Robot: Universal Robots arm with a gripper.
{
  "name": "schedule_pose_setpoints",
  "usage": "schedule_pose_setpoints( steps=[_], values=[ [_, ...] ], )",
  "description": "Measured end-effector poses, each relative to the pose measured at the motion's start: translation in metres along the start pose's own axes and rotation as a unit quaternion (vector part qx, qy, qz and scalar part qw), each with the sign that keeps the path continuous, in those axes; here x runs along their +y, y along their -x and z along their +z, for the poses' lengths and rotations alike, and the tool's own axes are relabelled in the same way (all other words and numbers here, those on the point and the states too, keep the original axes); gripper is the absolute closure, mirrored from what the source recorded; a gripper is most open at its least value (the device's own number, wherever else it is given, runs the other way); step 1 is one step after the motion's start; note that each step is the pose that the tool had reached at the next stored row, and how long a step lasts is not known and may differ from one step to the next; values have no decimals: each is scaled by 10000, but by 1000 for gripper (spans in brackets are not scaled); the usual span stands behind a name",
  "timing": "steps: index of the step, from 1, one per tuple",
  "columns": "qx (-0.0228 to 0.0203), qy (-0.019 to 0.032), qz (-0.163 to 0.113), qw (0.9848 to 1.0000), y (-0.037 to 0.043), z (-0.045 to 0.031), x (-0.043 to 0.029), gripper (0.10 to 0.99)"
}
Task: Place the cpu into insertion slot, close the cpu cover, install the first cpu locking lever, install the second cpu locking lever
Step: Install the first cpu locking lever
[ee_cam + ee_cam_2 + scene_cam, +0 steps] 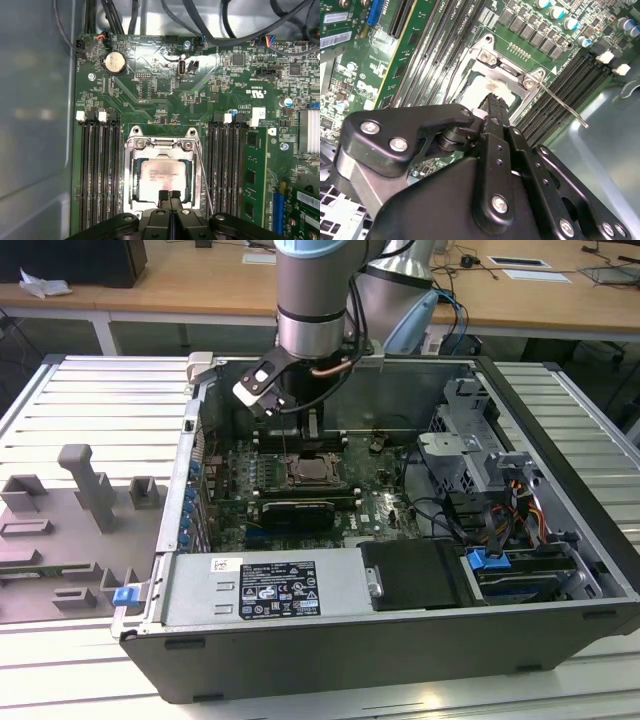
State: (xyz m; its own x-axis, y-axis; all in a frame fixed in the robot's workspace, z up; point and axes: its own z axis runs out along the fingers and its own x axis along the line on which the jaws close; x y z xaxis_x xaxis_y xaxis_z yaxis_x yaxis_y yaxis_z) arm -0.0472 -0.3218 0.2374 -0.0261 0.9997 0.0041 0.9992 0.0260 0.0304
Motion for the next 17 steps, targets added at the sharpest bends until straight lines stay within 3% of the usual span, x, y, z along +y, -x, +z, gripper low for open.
schedule_pose_setpoints(
  steps=[10, 14, 17],
  values=[
    [1, 2, 0, 10000, 0, -91, 0, 980],
    [1, 2, 0, 10000, -1, -165, 3, 980],
    [2, 3, 0, 10000, -1, -283, 5, 980]
  ],
)
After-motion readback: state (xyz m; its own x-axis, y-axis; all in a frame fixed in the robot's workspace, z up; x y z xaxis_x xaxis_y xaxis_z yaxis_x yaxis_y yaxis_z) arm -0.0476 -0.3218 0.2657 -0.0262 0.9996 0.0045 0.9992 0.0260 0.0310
